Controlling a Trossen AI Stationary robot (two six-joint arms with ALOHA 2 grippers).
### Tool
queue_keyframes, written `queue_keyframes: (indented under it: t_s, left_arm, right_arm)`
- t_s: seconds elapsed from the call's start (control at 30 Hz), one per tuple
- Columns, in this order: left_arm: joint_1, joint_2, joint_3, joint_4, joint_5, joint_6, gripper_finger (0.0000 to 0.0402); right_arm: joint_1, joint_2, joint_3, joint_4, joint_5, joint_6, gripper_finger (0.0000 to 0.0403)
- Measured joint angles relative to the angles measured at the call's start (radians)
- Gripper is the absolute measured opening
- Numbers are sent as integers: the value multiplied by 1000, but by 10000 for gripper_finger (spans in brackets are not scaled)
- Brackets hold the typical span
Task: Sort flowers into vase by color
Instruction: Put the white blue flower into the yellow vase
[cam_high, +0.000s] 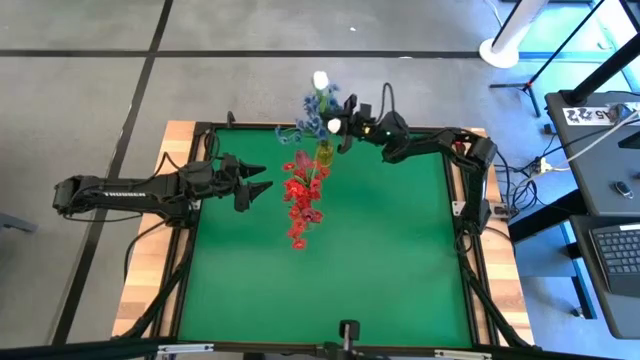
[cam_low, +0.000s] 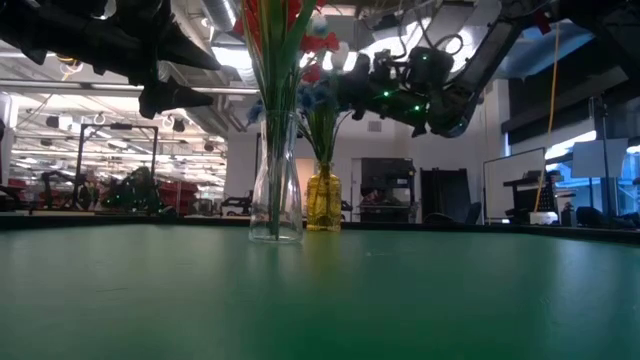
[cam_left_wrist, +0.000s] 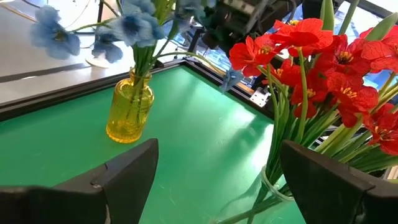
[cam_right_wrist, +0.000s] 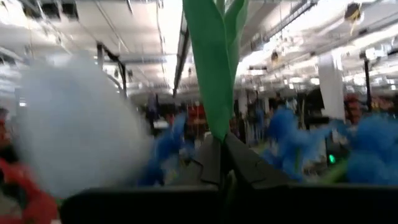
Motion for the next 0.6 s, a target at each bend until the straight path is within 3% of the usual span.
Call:
queue_keyframes:
  t_s: [0.6]
  left_arm:
    - [0,0,0,-1,-6,2,330]
  right_arm:
    - [5,1,2,-265,-97,-46,13]
